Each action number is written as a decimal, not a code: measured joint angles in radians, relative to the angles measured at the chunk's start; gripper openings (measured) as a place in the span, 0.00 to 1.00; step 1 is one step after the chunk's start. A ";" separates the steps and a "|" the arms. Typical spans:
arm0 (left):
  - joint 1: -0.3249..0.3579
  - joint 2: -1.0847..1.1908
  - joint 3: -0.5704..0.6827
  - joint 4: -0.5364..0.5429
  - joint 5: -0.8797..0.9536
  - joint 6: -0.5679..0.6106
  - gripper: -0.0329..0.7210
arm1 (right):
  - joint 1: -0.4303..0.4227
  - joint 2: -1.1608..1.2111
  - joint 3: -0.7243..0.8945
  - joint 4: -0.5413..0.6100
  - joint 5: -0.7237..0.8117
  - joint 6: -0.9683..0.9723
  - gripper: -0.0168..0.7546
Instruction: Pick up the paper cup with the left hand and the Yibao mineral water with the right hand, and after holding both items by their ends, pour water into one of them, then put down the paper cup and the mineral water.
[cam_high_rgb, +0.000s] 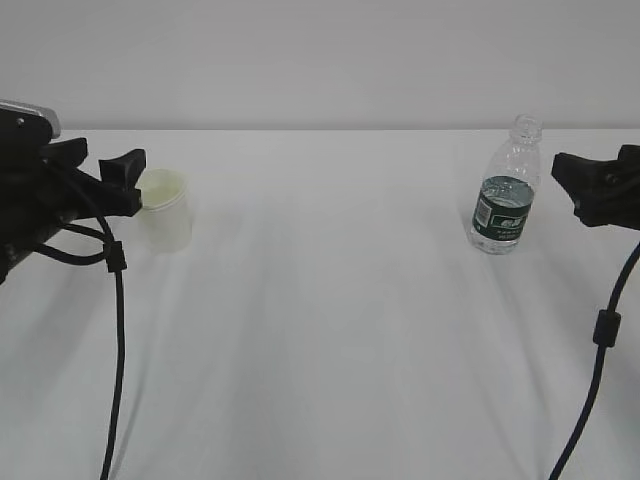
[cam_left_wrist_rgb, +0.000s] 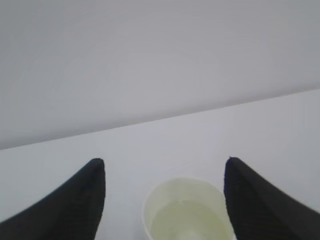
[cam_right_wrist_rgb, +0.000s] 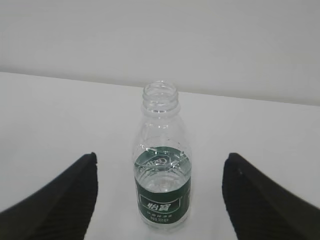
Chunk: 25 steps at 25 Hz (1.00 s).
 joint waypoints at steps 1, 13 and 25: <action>0.000 -0.013 0.000 -0.007 0.002 0.000 0.75 | 0.000 0.000 -0.002 0.002 -0.001 0.000 0.79; 0.000 -0.138 0.000 -0.051 0.089 0.059 0.74 | 0.000 -0.013 -0.045 0.004 0.018 0.000 0.79; 0.000 -0.239 0.002 -0.079 0.170 0.105 0.74 | 0.000 -0.128 -0.052 0.012 0.128 0.000 0.79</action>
